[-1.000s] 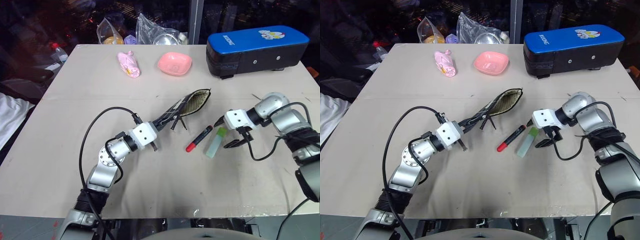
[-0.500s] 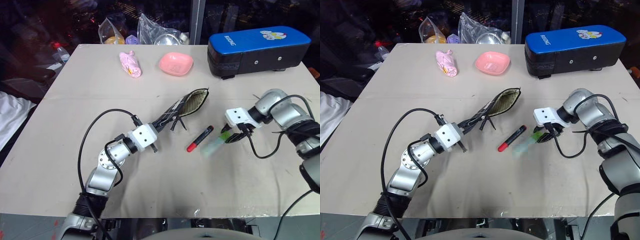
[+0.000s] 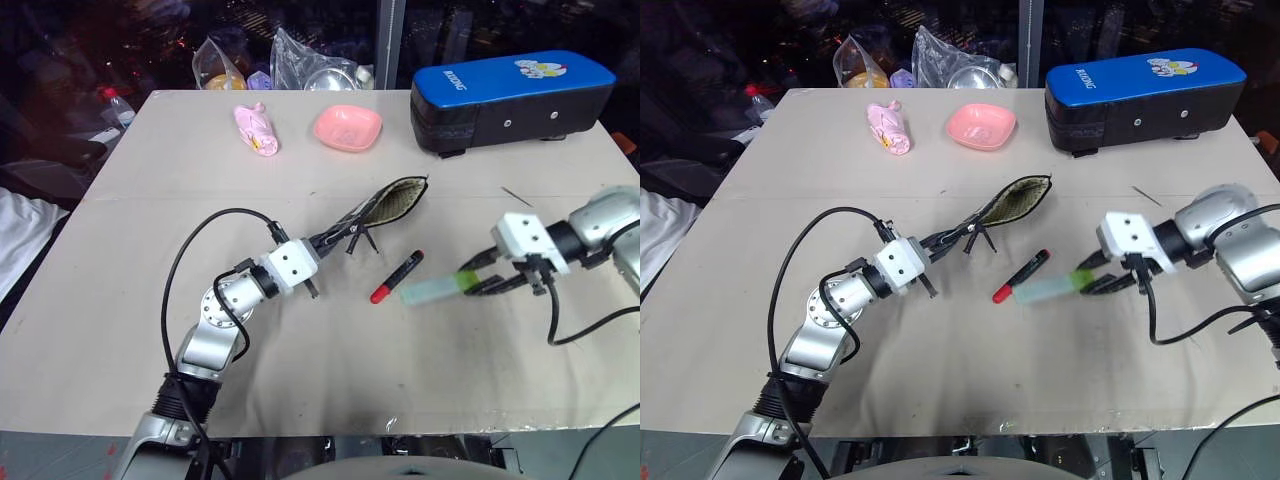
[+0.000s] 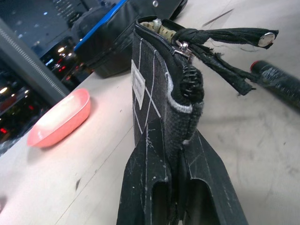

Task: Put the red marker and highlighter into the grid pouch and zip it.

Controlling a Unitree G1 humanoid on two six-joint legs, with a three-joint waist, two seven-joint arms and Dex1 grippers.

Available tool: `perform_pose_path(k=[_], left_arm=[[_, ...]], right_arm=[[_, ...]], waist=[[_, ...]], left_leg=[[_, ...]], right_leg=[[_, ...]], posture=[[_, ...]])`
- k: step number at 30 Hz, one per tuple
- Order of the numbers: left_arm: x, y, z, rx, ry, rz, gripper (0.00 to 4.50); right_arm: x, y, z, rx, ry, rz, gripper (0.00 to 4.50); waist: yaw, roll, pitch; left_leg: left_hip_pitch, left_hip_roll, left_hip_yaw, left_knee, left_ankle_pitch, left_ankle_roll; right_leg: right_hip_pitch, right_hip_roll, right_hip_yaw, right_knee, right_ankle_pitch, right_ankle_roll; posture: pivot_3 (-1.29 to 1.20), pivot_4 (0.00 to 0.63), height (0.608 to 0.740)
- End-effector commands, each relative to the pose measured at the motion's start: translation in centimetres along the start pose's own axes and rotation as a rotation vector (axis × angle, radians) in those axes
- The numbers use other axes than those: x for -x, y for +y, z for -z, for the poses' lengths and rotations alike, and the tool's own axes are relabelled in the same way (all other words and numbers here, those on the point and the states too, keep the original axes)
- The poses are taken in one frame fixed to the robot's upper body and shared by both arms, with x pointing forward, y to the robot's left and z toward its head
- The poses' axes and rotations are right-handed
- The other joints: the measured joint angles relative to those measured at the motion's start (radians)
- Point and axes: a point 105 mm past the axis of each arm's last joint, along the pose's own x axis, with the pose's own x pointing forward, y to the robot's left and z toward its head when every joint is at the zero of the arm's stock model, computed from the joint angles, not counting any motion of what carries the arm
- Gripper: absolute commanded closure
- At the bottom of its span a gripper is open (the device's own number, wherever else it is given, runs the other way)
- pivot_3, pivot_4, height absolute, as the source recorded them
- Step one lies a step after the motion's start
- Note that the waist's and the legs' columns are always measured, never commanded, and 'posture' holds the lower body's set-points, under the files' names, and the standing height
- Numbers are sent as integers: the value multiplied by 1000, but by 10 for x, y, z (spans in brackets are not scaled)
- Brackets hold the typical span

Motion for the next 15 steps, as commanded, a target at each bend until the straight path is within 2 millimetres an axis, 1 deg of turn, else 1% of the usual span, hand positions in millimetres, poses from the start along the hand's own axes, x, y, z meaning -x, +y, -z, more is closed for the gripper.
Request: perform_pose_path(k=[1, 4, 8, 11, 13, 15], left_arm=[[-5, 4, -11, -10, -56, -1, 4500], [-8, 3, -11, -9, -64, 6, 4500], [-12, 3, -12, -10, -75, 17, 4500], [-13, 2, -13, -11, -80, 22, 4500], [-14, 3, -13, -12, -82, 23, 4500], [-15, 4, -13, -14, -82, 22, 4500]], right_arm=[[26, -27, -24, 51, -28, 229, 3671], [36, -52, -23, 107, 30, 409, 3671], [39, -73, -18, 206, 106, 533, 3671], [38, -85, -17, 280, 164, 593, 3671], [34, -93, -18, 389, 231, 609, 3671], [30, -97, -19, 485, 272, 595, 3671]], waist=[[3, 0, 0], [2, 0, 0], [3, 0, 0], [2, 0, 0], [0, 0, 0], [0, 0, 0]], left_leg=[[0, 0, 0, 0, 0, 0], [0, -1, 0, 0, 0, 0], [0, -1, 2, 0, 0, 0], [-1, -1, 3, 0, 0, 0], [0, -1, 5, 0, 0, 0], [0, -1, 7, 0, 0, 0]], right_leg=[[0, 0, 0, 0, 0, 0], [0, 0, 0, 0, 0, 0], [0, 1, 0, 0, 0, 0], [-1, 1, 1, -1, 0, 0], [-1, 1, 0, 0, 0, 0], [-1, 1, 0, 0, 0, 0]], posture=[[0, 150, 740], [0, 150, 740], [0, 150, 740], [0, 150, 740], [0, 150, 740], [0, 150, 740]])
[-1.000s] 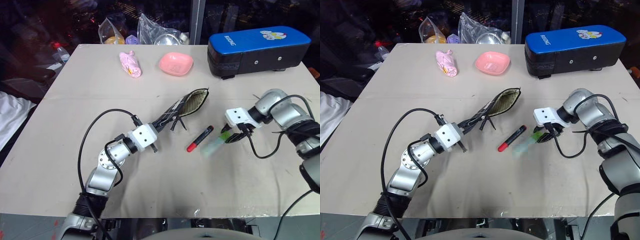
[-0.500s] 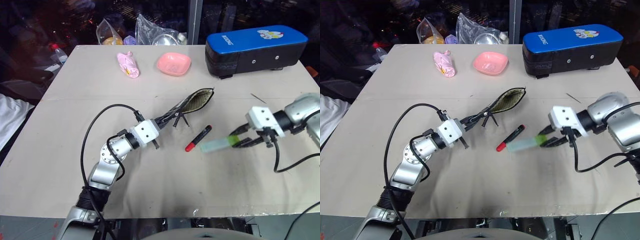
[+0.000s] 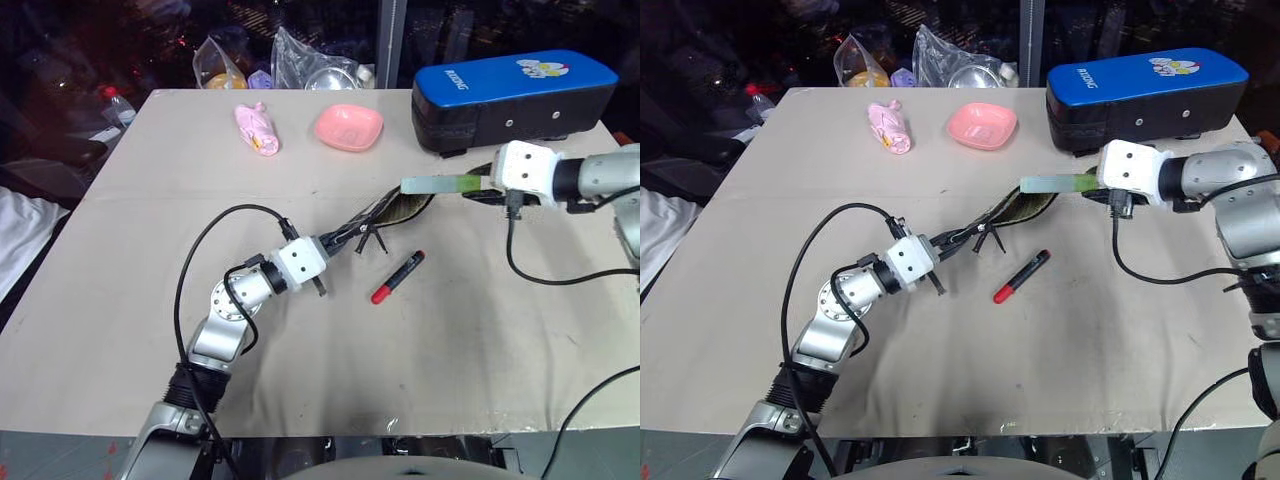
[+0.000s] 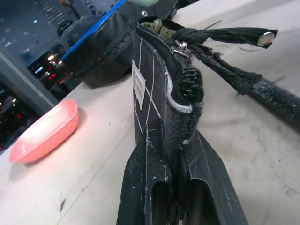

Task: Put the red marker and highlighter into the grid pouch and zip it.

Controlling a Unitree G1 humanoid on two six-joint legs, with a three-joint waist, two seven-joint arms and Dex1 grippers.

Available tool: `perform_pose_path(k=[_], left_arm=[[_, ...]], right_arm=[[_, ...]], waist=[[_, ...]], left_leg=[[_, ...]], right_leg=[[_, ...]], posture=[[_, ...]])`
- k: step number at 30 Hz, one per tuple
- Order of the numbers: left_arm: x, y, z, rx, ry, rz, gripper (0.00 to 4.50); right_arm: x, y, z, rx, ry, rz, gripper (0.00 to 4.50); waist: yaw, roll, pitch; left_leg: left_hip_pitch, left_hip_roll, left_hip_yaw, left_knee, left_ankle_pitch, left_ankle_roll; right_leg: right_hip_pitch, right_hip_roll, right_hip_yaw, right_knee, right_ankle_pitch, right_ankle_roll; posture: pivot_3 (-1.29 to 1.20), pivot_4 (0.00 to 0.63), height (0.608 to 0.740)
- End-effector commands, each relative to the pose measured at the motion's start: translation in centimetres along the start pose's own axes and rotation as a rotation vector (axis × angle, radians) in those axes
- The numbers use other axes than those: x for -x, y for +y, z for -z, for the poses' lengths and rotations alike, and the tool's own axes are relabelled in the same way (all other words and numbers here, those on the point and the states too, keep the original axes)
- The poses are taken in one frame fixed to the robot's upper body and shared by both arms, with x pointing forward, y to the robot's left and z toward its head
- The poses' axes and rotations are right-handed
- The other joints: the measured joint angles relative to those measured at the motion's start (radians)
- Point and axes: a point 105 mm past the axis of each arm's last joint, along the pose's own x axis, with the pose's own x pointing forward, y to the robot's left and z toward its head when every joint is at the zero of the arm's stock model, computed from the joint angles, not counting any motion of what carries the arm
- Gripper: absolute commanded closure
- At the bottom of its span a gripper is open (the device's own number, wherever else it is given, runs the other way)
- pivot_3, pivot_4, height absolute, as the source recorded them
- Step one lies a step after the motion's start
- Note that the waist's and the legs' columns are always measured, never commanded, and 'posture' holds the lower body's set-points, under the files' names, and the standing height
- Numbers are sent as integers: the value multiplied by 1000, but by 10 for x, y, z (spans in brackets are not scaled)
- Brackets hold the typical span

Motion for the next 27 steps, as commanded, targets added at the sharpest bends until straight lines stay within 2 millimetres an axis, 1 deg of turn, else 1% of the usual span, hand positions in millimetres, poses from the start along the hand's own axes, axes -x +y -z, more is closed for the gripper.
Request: perform_pose_path(k=[1, 4, 6, 11, 13, 18, 27], left_arm=[[-2, 7, -8, -16, -43, -20, 4500], [-2, 7, -8, -17, -43, -21, 4500], [-2, 7, -7, -17, -42, -22, 4500], [-1, 7, -6, -15, -40, -26, 4500], [-1, 6, -6, -15, -41, -25, 4500], [-5, 3, -10, -20, -58, -10, 4500], [-8, 3, -15, -24, -75, -1, 4500]], right_arm=[[-3, -12, -10, 227, 19, 36, 3671], [-6, -12, -13, 325, 15, 13, 3671], [-7, -13, -14, 355, 4, 13, 3671], [-4, -15, -9, 401, 10, -4, 3671], [-5, -16, -11, 430, 11, -5, 3671], [-21, -7, -28, 501, -31, -27, 3671], [-45, 7, -54, 542, -104, -38, 3671]], waist=[[0, 0, 0], [0, 0, 0], [1, 0, 0], [1, 0, 0], [1, 0, 0], [-3, 0, 0], [1, 0, 0]], left_leg=[[0, 0, 1, 0, 0, 0], [0, 0, 2, 0, 0, 0], [0, 0, 2, 0, 0, 0], [0, 0, 3, 0, 0, 0], [0, 0, 3, 0, 0, 0], [1, 1, 3, 0, 0, 0], [0, 0, 4, 1, 0, 0]], right_leg=[[0, 0, 0, 0, 0, 0], [0, 0, 0, 0, 0, 0], [0, 0, 0, 0, 0, 0], [0, 0, 0, 0, 0, 0], [0, 0, 0, 0, 0, 0], [0, 0, 0, 1, 0, 0], [-6, 0, 4, 8, 0, 0]], posture=[[0, 150, 740], [0, 150, 740], [0, 150, 740], [0, 150, 740], [0, 150, 740], [0, 150, 740], [0, 150, 740]])
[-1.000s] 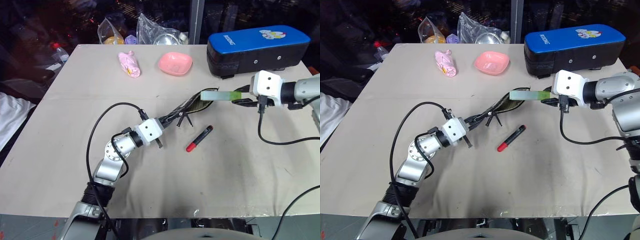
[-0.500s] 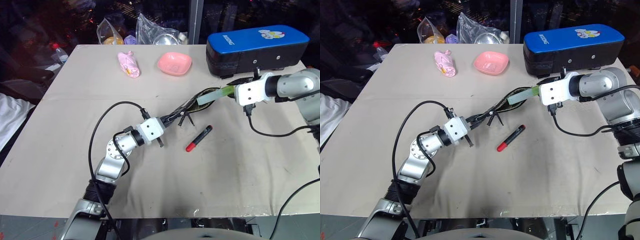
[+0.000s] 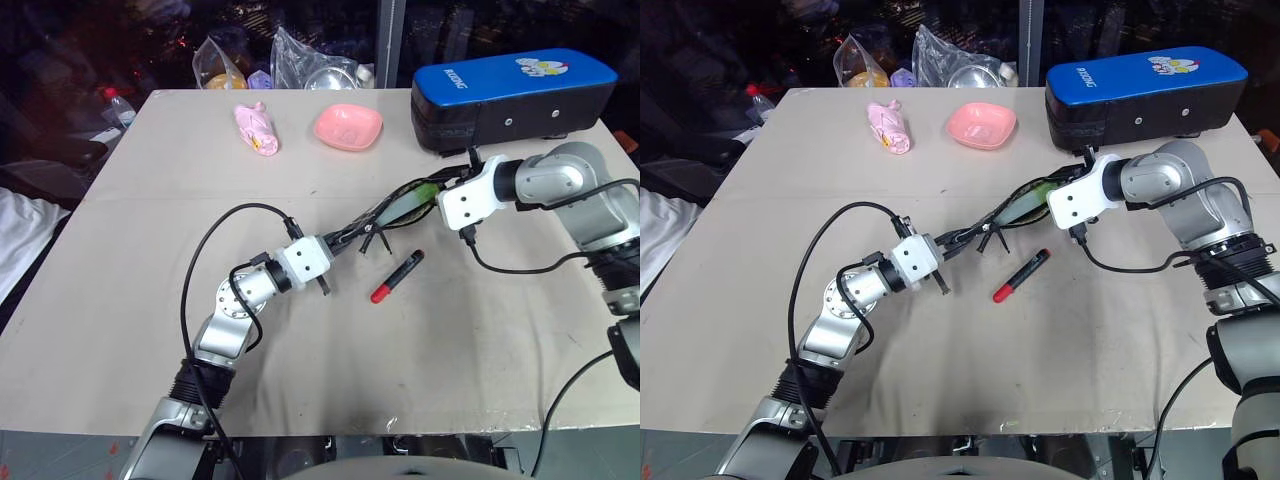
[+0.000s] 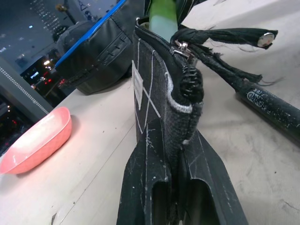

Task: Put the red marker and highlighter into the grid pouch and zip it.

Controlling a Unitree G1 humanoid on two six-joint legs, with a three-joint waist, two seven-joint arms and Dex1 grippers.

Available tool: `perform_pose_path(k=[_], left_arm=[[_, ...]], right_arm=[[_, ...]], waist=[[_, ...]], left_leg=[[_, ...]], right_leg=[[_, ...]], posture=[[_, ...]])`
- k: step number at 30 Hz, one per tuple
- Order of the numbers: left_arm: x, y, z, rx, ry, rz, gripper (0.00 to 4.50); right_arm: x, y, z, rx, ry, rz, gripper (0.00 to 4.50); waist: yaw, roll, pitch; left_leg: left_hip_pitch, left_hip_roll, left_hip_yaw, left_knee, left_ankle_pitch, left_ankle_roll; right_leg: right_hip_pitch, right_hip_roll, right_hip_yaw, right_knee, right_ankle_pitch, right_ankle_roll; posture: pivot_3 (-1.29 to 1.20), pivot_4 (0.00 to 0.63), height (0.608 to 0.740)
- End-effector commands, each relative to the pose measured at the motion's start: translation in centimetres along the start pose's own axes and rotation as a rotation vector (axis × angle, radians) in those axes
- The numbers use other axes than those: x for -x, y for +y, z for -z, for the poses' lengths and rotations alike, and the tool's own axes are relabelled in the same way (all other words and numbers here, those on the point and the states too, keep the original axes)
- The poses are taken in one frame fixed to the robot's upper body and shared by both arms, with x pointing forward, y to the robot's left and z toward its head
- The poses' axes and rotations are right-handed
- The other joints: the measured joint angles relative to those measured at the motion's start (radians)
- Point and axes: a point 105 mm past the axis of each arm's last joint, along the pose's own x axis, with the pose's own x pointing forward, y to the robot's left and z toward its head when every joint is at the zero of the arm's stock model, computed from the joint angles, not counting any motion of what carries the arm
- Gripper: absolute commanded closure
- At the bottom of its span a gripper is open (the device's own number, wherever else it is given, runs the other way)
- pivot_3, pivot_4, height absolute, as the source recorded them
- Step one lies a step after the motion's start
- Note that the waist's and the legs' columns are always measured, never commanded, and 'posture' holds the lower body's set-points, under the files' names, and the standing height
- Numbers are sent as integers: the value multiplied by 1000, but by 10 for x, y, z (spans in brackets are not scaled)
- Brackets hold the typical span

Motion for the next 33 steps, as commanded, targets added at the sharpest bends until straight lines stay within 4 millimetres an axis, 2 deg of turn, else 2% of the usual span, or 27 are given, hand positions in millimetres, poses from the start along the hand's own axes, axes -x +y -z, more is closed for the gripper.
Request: perform_pose_path(k=[1, 5, 7, 8, 11, 12, 13, 14, 17, 20, 24, 28, 30, 33], left_arm=[[-5, 5, -16, -28, -69, -10, 4500], [-7, 5, -19, -24, -78, -13, 4500], [-7, 5, -19, -21, -78, -14, 4500], [-7, 5, -19, -19, -77, -14, 4500], [-6, 6, -18, -11, -71, -24, 4500], [-6, 6, -17, -5, -68, -31, 4500], [-5, 7, -17, -1, -67, -37, 4500], [-4, 8, -16, 1, -64, -39, 4500], [-2, 10, -14, 12, -54, -48, 4500], [-2, 10, -13, 14, -52, -49, 4500], [-1, 12, -12, 18, -49, -49, 4500], [-2, 13, -12, 12, -49, -43, 4500], [-1, 13, -12, 9, -48, -43, 4500], [0, 14, -11, 6, -44, -46, 4500]], right_arm=[[-4, -14, -21, 39, -57, 48, 3671], [-14, -11, -34, -9, -113, 51, 3671], [-14, -11, -32, -26, -109, 53, 2643], [-14, -10, -31, -49, -110, 53, 2302], [-7, -14, -27, -114, -115, 79, 896], [-3, -17, -25, -141, -115, 98, 731], [0, -20, -24, -160, -116, 110, 236], [9, -24, -23, -211, -131, 122, 42], [39, -36, -32, -400, -246, 126, 42], [49, -33, -46, -476, -324, 83, 42], [50, 24, -69, -609, -379, -221, 42], [35, 63, -80, -776, -432, -374, 42], [32, 74, -80, -844, -448, -421, 42], [19, 76, -71, -874, -441, -404, 42]], waist=[[0, 0, 0], [-1, 0, 0], [-1, 0, 0], [-1, 0, 0], [-1, 0, 0], [-1, 0, 0], [0, 0, 0], [0, 0, 0], [2, 0, 0], [-1, 0, 0], [3, 0, 0], [-3, -1, 0], [-3, -1, 0], [-2, -1, 0]], left_leg=[[0, 0, 0, 0, 0, 0], [0, 0, 0, 1, 0, 0], [0, 0, 0, 1, 0, 0], [0, 0, 0, 1, 0, 0], [0, 0, 0, 1, 0, 0], [0, 0, 0, 1, 0, 0], [0, 0, 0, 1, 0, 0], [0, 0, 0, 1, 0, 0], [-1, 0, -1, 1, 0, 0], [-1, 0, -3, 2, 0, 0], [-1, 0, -4, 1, 0, 0], [-1, 0, -4, 2, 0, 0], [-1, 0, -5, 2, 0, 0], [-1, 0, -5, 3, 0, 0]], right_leg=[[0, 0, 0, 0, 0, 0], [0, 0, 0, 1, 0, 0], [-1, 0, 0, 1, 0, 0], [-1, 1, 0, 1, 0, 0], [-1, 1, 0, 1, 0, 0], [-1, 1, 0, 2, 0, 0], [-1, 1, 0, 2, 0, 0], [-1, 1, 0, 2, 0, 0], [-1, 1, 0, 2, 0, 0], [0, 0, 0, 2, 0, 0], [0, 0, 0, 1, 0, 0], [0, 0, 4, 2, 0, 0], [0, 1, 4, 2, 0, 0], [0, 3, 4, 2, 0, 0]], posture=[[0, 150, 740], [0, 150, 740], [0, 150, 740], [0, 150, 740], [0, 150, 740], [0, 150, 740], [0, 150, 740], [0, 150, 740], [0, 150, 740], [0, 150, 740], [0, 150, 740], [0, 150, 740], [0, 150, 740], [0, 150, 740]])
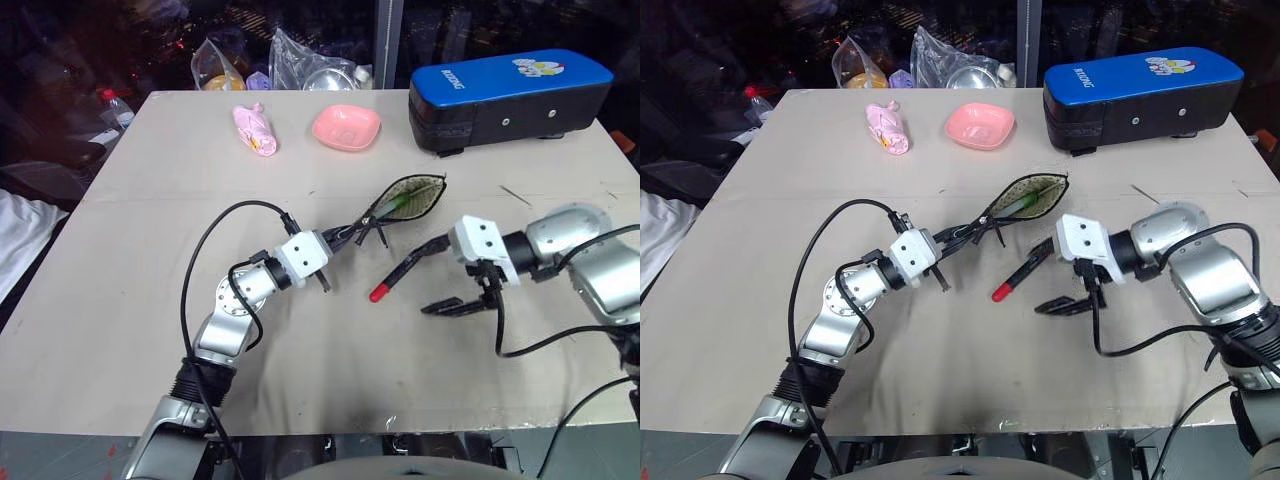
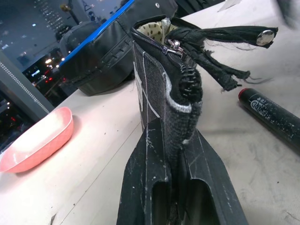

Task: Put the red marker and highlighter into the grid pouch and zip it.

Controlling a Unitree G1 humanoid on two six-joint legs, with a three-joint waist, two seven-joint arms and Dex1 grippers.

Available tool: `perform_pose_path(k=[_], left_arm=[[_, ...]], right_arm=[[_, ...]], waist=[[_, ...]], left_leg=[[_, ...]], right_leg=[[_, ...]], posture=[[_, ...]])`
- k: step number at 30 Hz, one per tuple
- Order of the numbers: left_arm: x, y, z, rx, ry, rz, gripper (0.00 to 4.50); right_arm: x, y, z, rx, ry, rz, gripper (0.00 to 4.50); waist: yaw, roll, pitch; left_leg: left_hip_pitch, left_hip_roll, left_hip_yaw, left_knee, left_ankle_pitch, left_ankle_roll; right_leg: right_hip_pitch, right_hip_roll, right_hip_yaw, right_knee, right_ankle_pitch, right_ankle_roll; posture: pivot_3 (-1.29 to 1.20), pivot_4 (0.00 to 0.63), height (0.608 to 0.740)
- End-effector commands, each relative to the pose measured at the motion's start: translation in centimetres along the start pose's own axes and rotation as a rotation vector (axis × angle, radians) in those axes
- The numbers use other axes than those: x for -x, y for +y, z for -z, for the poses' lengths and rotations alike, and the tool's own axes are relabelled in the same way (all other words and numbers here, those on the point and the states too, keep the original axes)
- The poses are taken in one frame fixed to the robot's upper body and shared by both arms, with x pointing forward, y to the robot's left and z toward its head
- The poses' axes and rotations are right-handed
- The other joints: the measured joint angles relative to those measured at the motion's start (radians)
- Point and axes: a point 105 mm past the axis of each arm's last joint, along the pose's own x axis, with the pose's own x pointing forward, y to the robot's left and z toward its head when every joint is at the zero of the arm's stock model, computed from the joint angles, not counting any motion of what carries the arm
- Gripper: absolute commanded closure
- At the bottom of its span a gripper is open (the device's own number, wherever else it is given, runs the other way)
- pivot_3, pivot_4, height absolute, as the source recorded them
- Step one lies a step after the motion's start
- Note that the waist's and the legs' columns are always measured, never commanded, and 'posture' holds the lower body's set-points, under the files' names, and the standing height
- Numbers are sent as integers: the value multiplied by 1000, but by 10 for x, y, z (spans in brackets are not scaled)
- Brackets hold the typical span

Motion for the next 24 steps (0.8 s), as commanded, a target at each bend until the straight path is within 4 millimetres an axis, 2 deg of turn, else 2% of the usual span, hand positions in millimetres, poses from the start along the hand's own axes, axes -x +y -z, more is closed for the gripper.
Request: perform_pose_path(k=[1, 8, 14, 17, 20, 24], left_arm=[[1, 10, -10, -29, -38, -26, 4500], [3, 11, -10, -33, -33, -40, 4500], [5, 11, -10, -36, -28, -53, 4500], [6, 11, -10, -36, -24, -62, 4500], [7, 10, -10, -34, -23, -66, 4500], [7, 9, -10, -31, -21, -64, 4500]], right_arm=[[-4, -16, 4, -5, -20, 29, 42], [-21, -52, 25, -39, 4, 47, 42], [-26, -59, 48, -77, 87, -15, 42], [-24, -58, 56, -99, 122, -42, 903], [-21, -56, 59, -98, 129, -49, 2509], [-15, -54, 60, -83, 139, -43, 4212]], waist=[[0, 0, 0], [2, 0, 0], [4, 0, 0], [3, 0, 0], [3, 0, 0], [3, 0, 0]], left_leg=[[0, 0, 0, 0, 0, 0], [0, 0, 1, 1, 0, 0], [0, 0, 1, 1, 0, 0], [0, 0, 2, 1, 0, 0], [0, 1, 1, 1, 0, 0], [0, 1, 1, 1, 0, 0]], right_leg=[[0, 1, 0, 0, 0, 0], [0, 3, 0, 0, 0, 0], [0, 2, -1, 0, 0, 0], [0, 2, -1, 0, 0, 0], [0, 2, -1, 0, 0, 0], [0, 2, -1, 1, 0, 0]], posture=[[0, 150, 740], [0, 150, 740], [0, 150, 740], [0, 150, 740], [0, 150, 740], [0, 150, 740]])
